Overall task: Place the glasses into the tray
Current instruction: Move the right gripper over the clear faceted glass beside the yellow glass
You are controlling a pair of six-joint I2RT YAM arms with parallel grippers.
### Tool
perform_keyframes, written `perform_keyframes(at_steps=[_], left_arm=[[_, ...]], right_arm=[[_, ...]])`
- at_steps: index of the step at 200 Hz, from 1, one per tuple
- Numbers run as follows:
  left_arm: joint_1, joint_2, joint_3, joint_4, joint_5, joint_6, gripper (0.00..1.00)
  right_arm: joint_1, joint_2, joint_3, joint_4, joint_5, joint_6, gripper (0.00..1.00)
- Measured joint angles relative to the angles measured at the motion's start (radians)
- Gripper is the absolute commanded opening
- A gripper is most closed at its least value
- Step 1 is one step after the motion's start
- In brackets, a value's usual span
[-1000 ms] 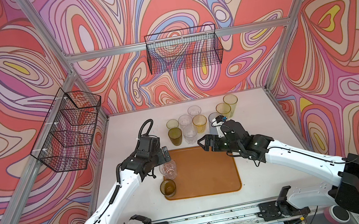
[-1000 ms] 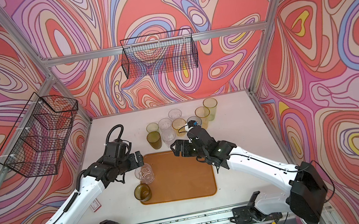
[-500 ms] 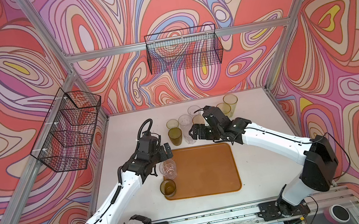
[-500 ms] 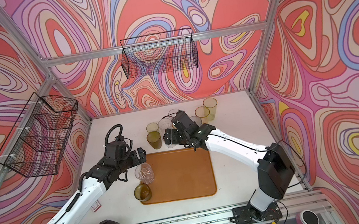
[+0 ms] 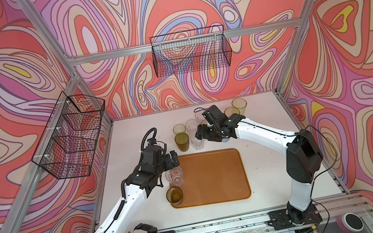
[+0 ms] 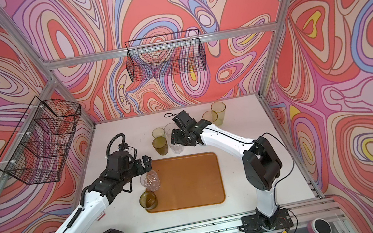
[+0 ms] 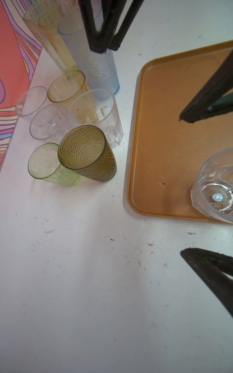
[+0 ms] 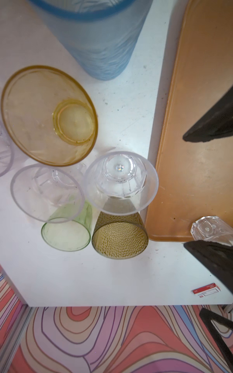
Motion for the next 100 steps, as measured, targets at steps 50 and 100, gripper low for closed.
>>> perform_keyframes(at_steps=[50,100], left_arm=[[0.0,0.012,-0.005,0.019,0.028,-0.009,1.0],[0.0,0.024,-0.012,0.026,0.032,-0.016,1.0]], right_arm=[[-0.018,0.028,0.0,-0.013,0.009,0.018,0.62],[-0.035,0.068,0.0,0.0,0.007,0.017,0.54]])
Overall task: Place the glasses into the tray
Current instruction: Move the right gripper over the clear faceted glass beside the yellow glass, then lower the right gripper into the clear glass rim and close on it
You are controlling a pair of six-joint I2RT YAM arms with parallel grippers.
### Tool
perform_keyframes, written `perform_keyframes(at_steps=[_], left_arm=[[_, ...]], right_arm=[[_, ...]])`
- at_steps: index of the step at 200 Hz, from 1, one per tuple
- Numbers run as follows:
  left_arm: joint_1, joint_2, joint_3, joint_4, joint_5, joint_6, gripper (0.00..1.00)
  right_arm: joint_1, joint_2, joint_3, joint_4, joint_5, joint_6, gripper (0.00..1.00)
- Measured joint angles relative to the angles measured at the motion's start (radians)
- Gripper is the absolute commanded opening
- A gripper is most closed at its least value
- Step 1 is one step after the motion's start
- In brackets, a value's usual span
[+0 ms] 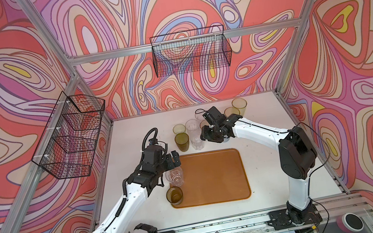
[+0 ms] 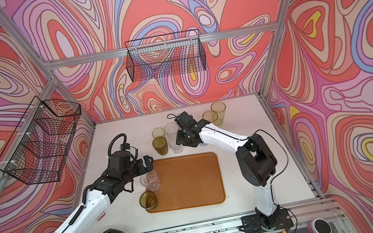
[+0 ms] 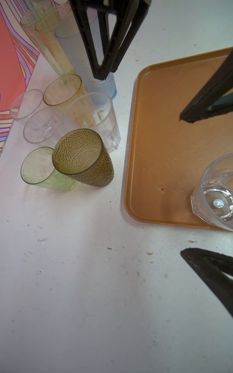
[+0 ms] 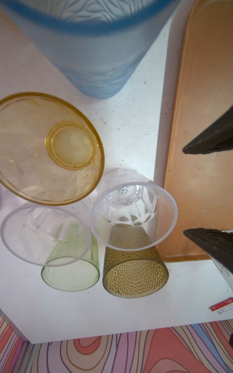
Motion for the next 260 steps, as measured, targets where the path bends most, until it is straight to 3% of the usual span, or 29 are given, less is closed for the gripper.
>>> perform_keyframes(at_steps=[21,260], left_arm=[[0.0,0.0,-0.005,0.0,0.0,-0.004,1.0],[0.0,0.02,-0.005,0.0,0.015,-0.008,1.0]], right_arm=[[-0.004,0.023,0.002,0.002,-0.004,-0.004,0.4],[-0.028,0.086,0.015,0.061,-0.01,0.02,0.29]])
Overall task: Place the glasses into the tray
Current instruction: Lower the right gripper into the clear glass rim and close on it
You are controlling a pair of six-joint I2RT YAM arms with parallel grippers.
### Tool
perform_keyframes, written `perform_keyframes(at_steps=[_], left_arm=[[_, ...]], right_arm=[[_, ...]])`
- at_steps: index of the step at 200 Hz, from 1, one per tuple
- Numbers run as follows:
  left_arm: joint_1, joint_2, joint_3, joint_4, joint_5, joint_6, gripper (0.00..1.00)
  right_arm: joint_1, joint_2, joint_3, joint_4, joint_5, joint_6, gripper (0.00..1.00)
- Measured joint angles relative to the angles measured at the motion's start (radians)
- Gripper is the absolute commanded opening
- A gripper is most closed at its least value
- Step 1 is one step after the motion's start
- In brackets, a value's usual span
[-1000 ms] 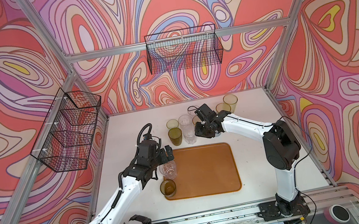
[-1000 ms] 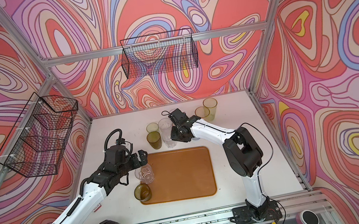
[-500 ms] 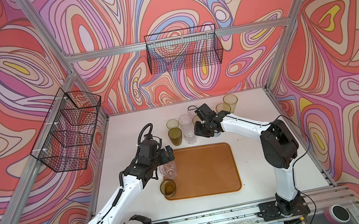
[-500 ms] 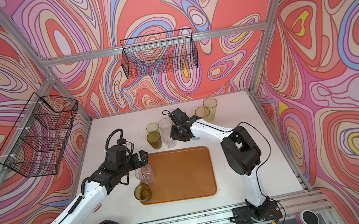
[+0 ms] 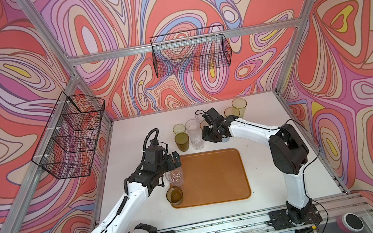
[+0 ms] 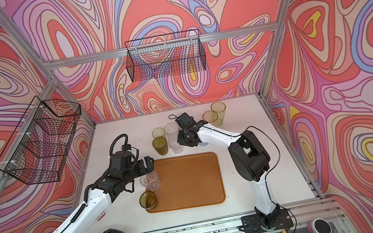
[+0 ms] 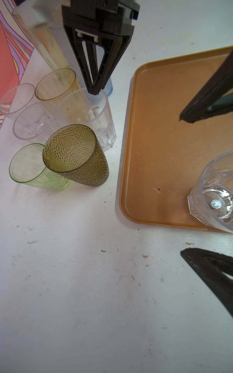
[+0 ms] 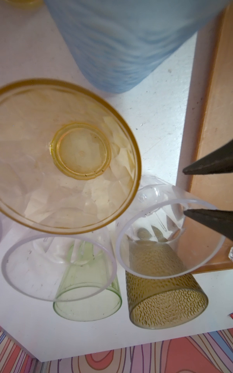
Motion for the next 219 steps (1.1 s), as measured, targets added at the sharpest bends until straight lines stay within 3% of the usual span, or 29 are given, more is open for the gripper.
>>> perform_keyframes(at_steps=[219], left_arm=[[0.0,0.014,0.0,0.0,0.006,-0.001,1.0]], right_arm=[[0.0,0.036,0.04,-0.031,0.038,-0.024,0.22]])
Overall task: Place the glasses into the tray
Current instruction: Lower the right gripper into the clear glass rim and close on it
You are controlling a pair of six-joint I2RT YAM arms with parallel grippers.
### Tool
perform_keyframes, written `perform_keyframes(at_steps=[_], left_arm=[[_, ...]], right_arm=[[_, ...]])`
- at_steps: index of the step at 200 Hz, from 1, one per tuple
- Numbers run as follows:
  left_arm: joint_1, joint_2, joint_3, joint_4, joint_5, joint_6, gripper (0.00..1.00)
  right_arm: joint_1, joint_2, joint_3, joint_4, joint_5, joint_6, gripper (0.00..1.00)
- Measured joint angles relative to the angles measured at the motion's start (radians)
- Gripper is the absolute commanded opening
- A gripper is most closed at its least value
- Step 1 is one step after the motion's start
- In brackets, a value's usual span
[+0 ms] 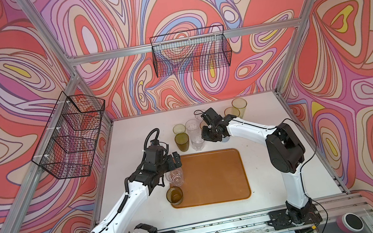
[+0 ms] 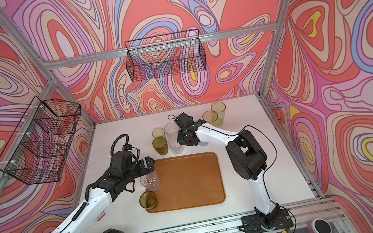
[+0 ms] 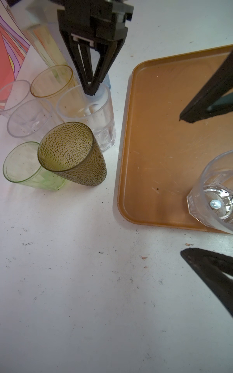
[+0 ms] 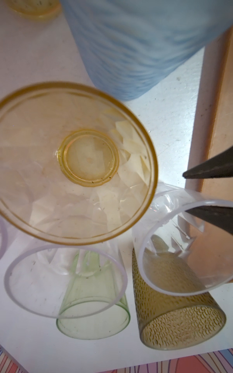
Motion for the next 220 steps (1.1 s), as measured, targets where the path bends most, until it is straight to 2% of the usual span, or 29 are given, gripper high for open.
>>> perform_keyframes(at_steps=[43,109,163,187,220], left_arm=[[0.0,0.0,0.0,0.0,0.0,-0.002,1.0],[0.0,0.0,0.0,0.0,-0.004,-0.003,1.0],[0.0,0.0,-0.002,0.0,-0.006,-0.003,1.0],[0.0,0.0,-0.002,0.0,-0.008,-0.003,1.0],[0.0,0.0,-0.002,0.0,-0.011,-0.003,1.0]], right_arm=[[0.0,0.0,0.0,-0.003,0.004,0.0,0.2],[0.0,0.0,-0.001,-0.005,0.009,-0.003,0.1],[0.0,0.0,-0.008,-0.007,0.012,-0.003,0.07],[0.0,0.0,-0.015,-0.008,0.013,-0.003,0.01],[0.0,-0.008,-0.028,-0.002,0.013,-0.003,0.0]])
